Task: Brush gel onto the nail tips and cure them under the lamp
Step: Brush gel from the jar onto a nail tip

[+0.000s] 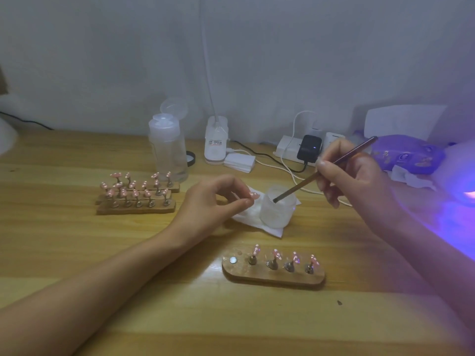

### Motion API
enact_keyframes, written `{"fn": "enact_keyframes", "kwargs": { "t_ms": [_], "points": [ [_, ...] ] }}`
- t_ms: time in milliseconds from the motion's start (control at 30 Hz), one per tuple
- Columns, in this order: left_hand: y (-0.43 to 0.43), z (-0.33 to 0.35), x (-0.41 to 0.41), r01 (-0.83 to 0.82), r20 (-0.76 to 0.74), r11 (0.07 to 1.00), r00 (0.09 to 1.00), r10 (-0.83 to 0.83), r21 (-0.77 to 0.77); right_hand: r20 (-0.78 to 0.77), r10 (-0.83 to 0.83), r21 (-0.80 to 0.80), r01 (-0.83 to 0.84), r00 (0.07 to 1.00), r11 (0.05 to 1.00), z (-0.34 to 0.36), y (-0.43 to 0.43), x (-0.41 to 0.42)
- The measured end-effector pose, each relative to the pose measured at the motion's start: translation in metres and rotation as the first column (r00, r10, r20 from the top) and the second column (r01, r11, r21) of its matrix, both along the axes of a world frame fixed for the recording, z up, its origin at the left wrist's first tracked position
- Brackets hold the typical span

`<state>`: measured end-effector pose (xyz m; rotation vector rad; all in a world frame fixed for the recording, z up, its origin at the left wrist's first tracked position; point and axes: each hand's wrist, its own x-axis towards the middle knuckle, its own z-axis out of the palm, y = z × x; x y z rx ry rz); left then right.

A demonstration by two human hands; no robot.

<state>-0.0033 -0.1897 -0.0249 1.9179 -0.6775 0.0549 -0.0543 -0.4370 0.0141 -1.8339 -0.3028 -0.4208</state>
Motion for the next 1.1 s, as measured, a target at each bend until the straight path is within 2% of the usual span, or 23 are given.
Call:
{"fn": "enact_keyframes", "kwargs": {
  "t_ms": [133, 233, 533, 800, 900, 1000, 1100],
  "points": [
    [0.0, 0.002, -0.001, 0.084, 0.049, 0.996, 0.995, -0.085, 0.009, -0.038, -0.028, -0.007, 0.028, 0.999, 1.0, -0.012, 0.003, -0.003],
    [-0.001, 0.0, -0.003, 0.13, 0.033, 0.99, 0.991, -0.132, 0.051, -0.108, -0.059, -0.049, 0.054, 0.992, 0.997, -0.018, 0.01, -0.004],
    [-0.006, -0.002, -0.002, 0.142, -0.023, 0.987, 0.99, -0.141, 0.072, -0.244, -0.06, -0.053, 0.049, 0.968, 0.997, -0.011, 0.019, -0.008],
    [-0.005, 0.0, -0.002, 0.126, -0.114, 0.991, 0.985, -0.131, -0.046, -0.247, -0.035, 0.058, 0.051, 0.968, 0.997, -0.001, 0.034, -0.003],
    [-0.004, -0.002, -0.004, 0.111, -0.144, 0.983, 0.981, -0.132, -0.145, -0.26, -0.024, 0.13, 0.059, 0.965, 0.99, 0.0, 0.037, -0.002],
    [-0.002, -0.003, -0.003, 0.092, -0.133, 0.969, 0.983, -0.125, -0.228, -0.268, -0.007, 0.206, 0.064, 0.964, 0.976, 0.001, 0.038, 0.001],
    [0.0, -0.003, -0.003, 0.095, -0.118, 0.964, 0.985, -0.128, -0.248, -0.268, 0.015, 0.263, 0.058, 0.963, 0.963, 0.001, 0.038, 0.002]
  ]
}}
